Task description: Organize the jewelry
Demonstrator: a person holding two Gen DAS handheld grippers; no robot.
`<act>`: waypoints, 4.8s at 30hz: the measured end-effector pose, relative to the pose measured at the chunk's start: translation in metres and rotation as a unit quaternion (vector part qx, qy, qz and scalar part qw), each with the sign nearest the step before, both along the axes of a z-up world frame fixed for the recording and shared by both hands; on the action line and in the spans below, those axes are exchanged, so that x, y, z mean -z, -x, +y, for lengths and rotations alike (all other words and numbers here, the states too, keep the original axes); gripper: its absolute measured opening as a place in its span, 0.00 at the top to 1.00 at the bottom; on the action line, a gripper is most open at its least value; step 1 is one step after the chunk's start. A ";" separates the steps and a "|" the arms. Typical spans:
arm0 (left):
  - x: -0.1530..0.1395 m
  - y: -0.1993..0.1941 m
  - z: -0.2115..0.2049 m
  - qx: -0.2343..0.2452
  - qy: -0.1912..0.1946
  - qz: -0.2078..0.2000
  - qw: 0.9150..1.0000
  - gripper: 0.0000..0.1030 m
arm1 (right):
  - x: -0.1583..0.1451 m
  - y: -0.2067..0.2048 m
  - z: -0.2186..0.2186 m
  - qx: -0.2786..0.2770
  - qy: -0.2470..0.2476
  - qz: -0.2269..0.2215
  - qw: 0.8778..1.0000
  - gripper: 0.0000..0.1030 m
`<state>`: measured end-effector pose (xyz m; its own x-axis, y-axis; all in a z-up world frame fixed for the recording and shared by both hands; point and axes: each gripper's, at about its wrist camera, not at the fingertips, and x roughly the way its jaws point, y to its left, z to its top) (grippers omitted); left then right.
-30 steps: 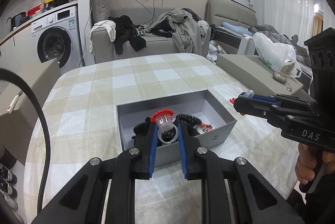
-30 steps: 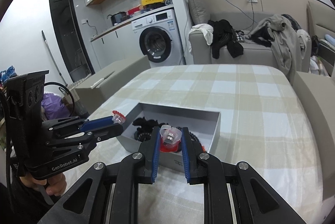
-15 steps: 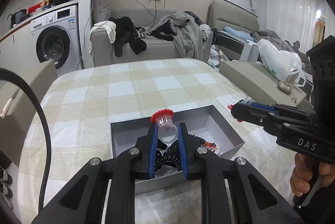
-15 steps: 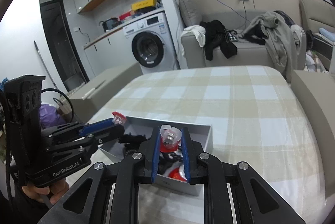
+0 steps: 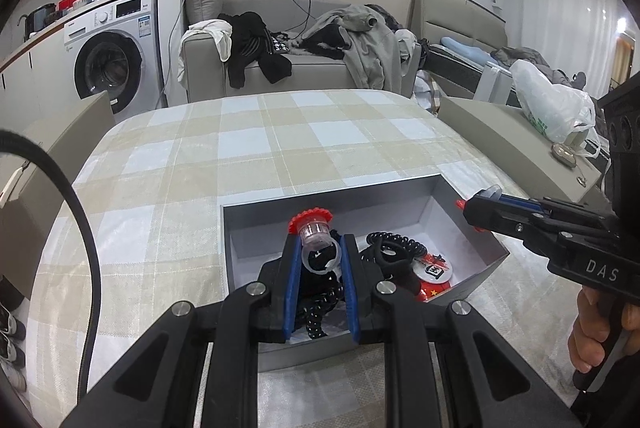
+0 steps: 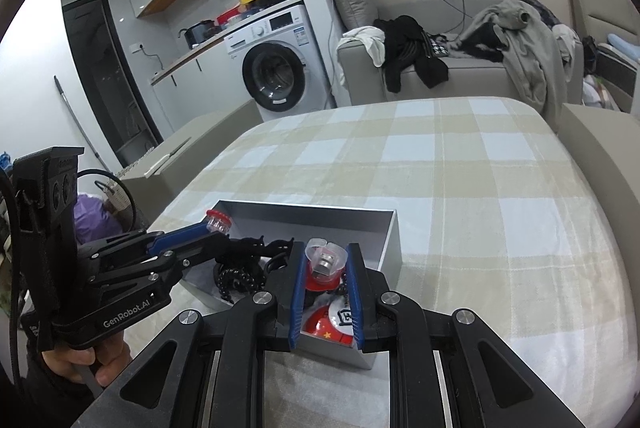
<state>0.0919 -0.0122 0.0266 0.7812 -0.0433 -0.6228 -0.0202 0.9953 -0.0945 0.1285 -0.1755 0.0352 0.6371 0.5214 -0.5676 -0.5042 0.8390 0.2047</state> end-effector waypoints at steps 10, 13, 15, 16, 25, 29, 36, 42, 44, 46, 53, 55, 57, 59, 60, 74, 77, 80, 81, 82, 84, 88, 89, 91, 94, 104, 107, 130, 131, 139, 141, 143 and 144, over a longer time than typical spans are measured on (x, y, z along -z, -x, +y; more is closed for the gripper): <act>0.002 -0.002 0.003 -0.006 0.004 0.009 1.000 0.86 | 0.000 0.000 0.001 -0.003 -0.007 0.008 1.000 0.80; 0.001 -0.002 0.001 -0.004 0.000 0.014 1.000 0.76 | -0.001 0.001 0.000 -0.003 -0.009 0.007 1.000 0.79; 0.000 0.000 0.001 -0.004 0.000 0.014 1.000 0.62 | -0.001 0.001 -0.001 -0.002 -0.009 0.006 1.000 0.73; 0.000 0.001 0.002 -0.004 0.000 0.013 1.000 0.51 | -0.002 0.001 -0.001 -0.004 -0.010 0.007 1.000 0.68; -0.005 0.017 0.004 0.007 -0.008 0.004 1.000 0.10 | 0.002 0.011 -0.006 -0.027 -0.004 0.006 1.000 0.01; -0.007 0.023 0.002 0.004 -0.003 -0.017 1.000 0.01 | 0.002 0.019 -0.004 -0.021 0.009 -0.019 1.000 0.00; -0.001 0.028 -0.001 -0.006 -0.023 -0.036 0.999 0.01 | -0.004 0.026 -0.010 -0.010 -0.001 -0.058 0.998 0.00; 0.007 0.034 0.007 -0.021 -0.030 -0.048 0.998 0.02 | -0.001 0.030 -0.014 0.001 0.006 -0.089 0.996 0.00; 0.007 0.036 0.010 -0.027 -0.025 -0.055 0.998 0.02 | -0.001 0.030 -0.015 0.002 0.005 -0.093 0.996 0.00; 0.005 0.038 0.011 -0.031 -0.023 -0.064 0.997 0.02 | 0.000 0.029 -0.015 0.001 0.004 -0.094 0.996 0.00; 0.010 0.039 0.009 -0.030 -0.036 -0.066 0.997 0.01 | 0.002 0.033 -0.015 -0.014 -0.005 -0.107 0.994 0.00; 0.010 0.040 0.010 -0.031 -0.036 -0.066 0.997 0.01 | 0.003 0.035 -0.013 -0.011 0.001 -0.114 0.993 0.00; 0.009 0.041 0.013 -0.037 -0.032 -0.070 0.996 0.01 | 0.004 0.037 -0.013 -0.010 0.002 -0.120 0.993 0.00; 0.009 0.044 0.015 -0.043 -0.026 -0.073 0.996 0.01 | 0.004 0.040 -0.012 -0.006 0.001 -0.132 0.991 0.00; 0.008 0.045 0.017 -0.046 -0.021 -0.077 0.996 0.01 | 0.004 0.042 -0.013 -0.003 0.001 -0.137 0.991 0.00; 0.006 0.050 0.013 -0.049 -0.033 -0.105 0.993 0.01 | 0.001 0.055 -0.009 0.001 0.012 -0.181 0.983 0.00; 0.005 0.052 0.010 -0.048 -0.043 -0.112 0.992 0.01 | 0.001 0.056 -0.008 -0.006 0.015 -0.182 0.983 0.00; 0.005 0.052 0.011 -0.054 -0.047 -0.112 0.991 0.01 | 0.001 0.058 -0.007 -0.008 0.017 -0.187 0.982 0.00; 0.005 0.052 0.011 -0.054 -0.044 -0.113 0.991 0.01 | 0.001 0.058 -0.006 -0.009 0.017 -0.187 0.982 0.00; 0.005 0.052 0.012 -0.052 -0.042 -0.113 0.991 0.01 | 0.001 0.059 -0.006 -0.010 0.018 -0.188 0.982 0.00; 0.005 0.054 0.014 -0.054 -0.038 -0.117 0.991 0.01 | 0.001 0.059 -0.006 -0.010 0.018 -0.187 0.982 0.00; 0.004 0.055 0.017 -0.056 -0.028 -0.122 0.991 0.01 | 0.001 0.058 -0.006 -0.011 0.016 -0.183 0.983 0.00; 0.004 0.055 0.017 -0.058 -0.027 -0.121 0.991 0.01 | 0.001 0.057 -0.006 -0.011 0.016 -0.183 0.983 0.00; 0.004 0.054 0.017 -0.060 -0.027 -0.120 0.991 0.01 | 0.001 0.057 -0.006 -0.012 0.015 -0.182 0.983 0.00; 0.004 0.054 0.016 -0.061 -0.029 -0.122 0.990 0.01 | 0.001 0.057 -0.006 -0.012 0.016 -0.183 0.983 0.00; 0.005 0.054 0.014 -0.062 -0.034 -0.117 0.991 0.01 | 0.001 0.055 -0.005 -0.014 0.017 -0.182 0.983 0.00; 0.005 0.054 0.014 -0.061 -0.034 -0.115 0.991 0.01 | 0.001 0.055 -0.005 -0.014 0.017 -0.182 0.983 0.00; 0.006 0.051 0.012 -0.064 -0.045 -0.106 0.991 0.01 | 0.001 0.055 -0.005 -0.014 0.017 -0.182 0.983 0.00; 0.006 0.052 0.012 -0.065 -0.046 -0.106 0.991 0.01 | 0.001 0.055 -0.005 -0.014 0.017 -0.182 0.983 0.00; 0.007 0.050 0.015 -0.071 -0.042 -0.099 0.992 0.01 | 0.001 0.055 -0.005 -0.014 0.018 -0.182 0.983 0.00; 0.006 0.050 0.015 -0.068 -0.040 -0.100 0.992 0.01 | 0.001 0.055 -0.005 -0.014 0.018 -0.181 0.983 0.00; 0.006 0.051 0.014 -0.066 -0.041 -0.102 0.992 0.01 | 0.001 0.055 -0.004 -0.014 0.018 -0.182 0.983 0.00; 0.006 0.051 0.014 -0.064 -0.041 -0.104 0.992 0.01 | 0.001 0.055 -0.004 -0.014 0.018 -0.182 0.983 0.00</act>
<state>0.0406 0.0017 0.0206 0.8888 0.1089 -0.4452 -0.1353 0.9904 -0.0278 0.0737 -0.1797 0.0344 0.7868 0.5259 -0.3231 -0.5619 0.8269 -0.0226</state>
